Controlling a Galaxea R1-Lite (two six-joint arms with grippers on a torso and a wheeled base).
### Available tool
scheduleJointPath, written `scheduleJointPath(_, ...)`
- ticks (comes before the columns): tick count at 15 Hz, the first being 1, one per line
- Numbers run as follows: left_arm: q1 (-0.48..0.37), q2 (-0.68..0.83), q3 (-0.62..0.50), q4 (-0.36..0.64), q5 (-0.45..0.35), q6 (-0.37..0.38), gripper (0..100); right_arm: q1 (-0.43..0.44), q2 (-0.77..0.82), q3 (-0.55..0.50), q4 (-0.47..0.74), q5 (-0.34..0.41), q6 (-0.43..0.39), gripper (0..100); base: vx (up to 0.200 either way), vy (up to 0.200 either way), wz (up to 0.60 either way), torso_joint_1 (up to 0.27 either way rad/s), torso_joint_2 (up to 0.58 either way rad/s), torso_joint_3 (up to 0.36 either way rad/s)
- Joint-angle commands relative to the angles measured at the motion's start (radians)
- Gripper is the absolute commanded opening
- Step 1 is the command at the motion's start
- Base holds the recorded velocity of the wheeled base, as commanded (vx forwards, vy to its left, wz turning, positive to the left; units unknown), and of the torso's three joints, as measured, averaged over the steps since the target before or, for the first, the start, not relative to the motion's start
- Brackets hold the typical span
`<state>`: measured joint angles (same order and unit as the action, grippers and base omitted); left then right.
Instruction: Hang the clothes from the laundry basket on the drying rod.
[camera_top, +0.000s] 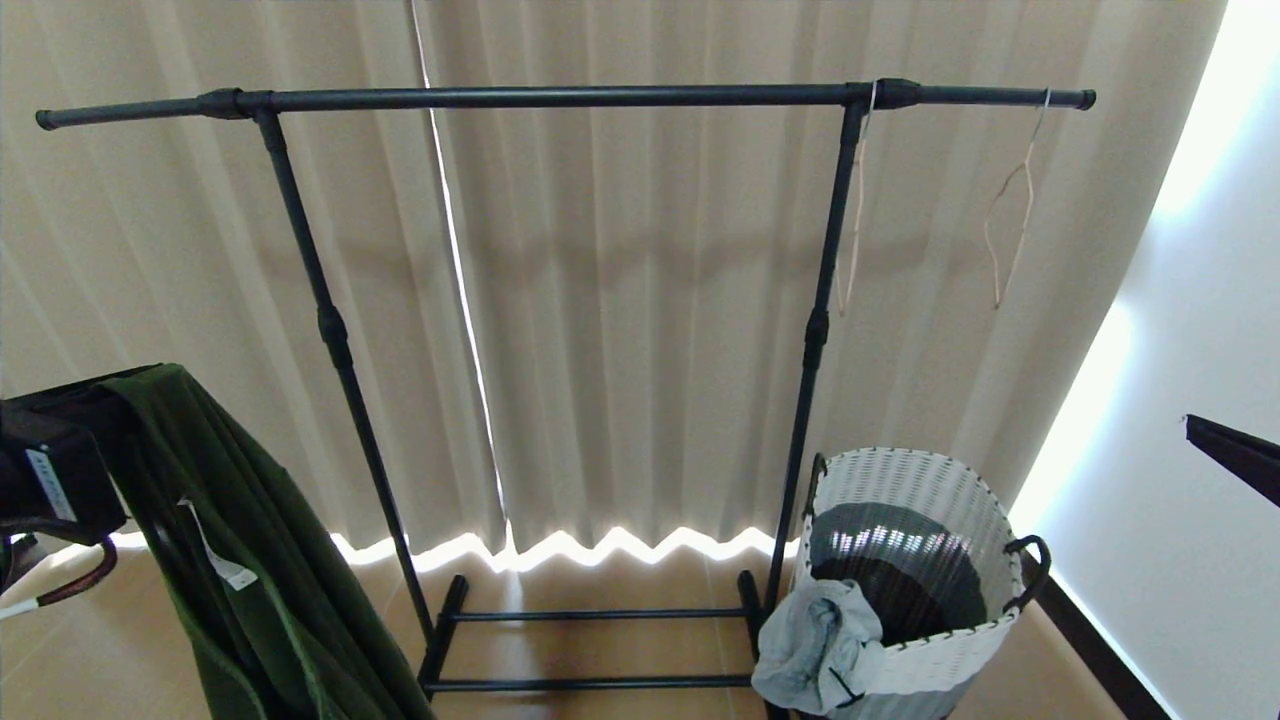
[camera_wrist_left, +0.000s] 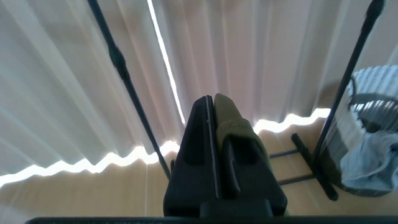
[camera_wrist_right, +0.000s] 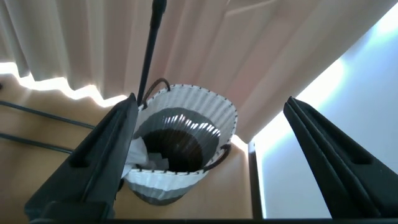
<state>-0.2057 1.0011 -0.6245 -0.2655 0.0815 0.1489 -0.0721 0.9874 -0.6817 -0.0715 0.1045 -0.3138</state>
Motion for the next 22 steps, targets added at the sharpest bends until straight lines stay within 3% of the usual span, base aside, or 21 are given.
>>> scheduleJointPath(1, 0.000, 0.001, 0.002, -0.001, 0.000, 0.001, 0, 0.000, 0.002, -0.002, -0.001, 0.001, -0.001, 100, 0.000, 0.000, 0.00, 0.159, -0.48, -0.320)
scheduleJointPath(6, 0.000, -0.001, 0.002, -0.001, 0.000, 0.001, 0, 0.000, 0.013, -0.002, -0.004, 0.001, -0.002, 100, 0.000, 0.000, 0.00, 0.173, -0.48, -0.300)
scheduleJointPath(9, 0.000, -0.012, 0.005, -0.001, 0.000, 0.000, 0, 0.000, 0.048, 0.005, -0.113, 0.001, -0.002, 100, 0.000, 0.000, 0.00, 0.201, -0.49, -0.290)
scheduleJointPath(13, 0.000, -0.015, 0.015, -0.001, 0.000, 0.000, 0, 0.000, 0.074, 0.021, -0.139, 0.001, -0.001, 100, 0.000, 0.000, 0.00, 0.202, -0.48, -0.282)
scheduleJointPath(22, 0.002, -0.027, 0.038, -0.001, 0.001, 0.023, 0, 0.000, 0.076, 0.024, -0.129, 0.003, -0.001, 100, 0.000, 0.000, 0.00, 0.021, -0.05, -0.029)
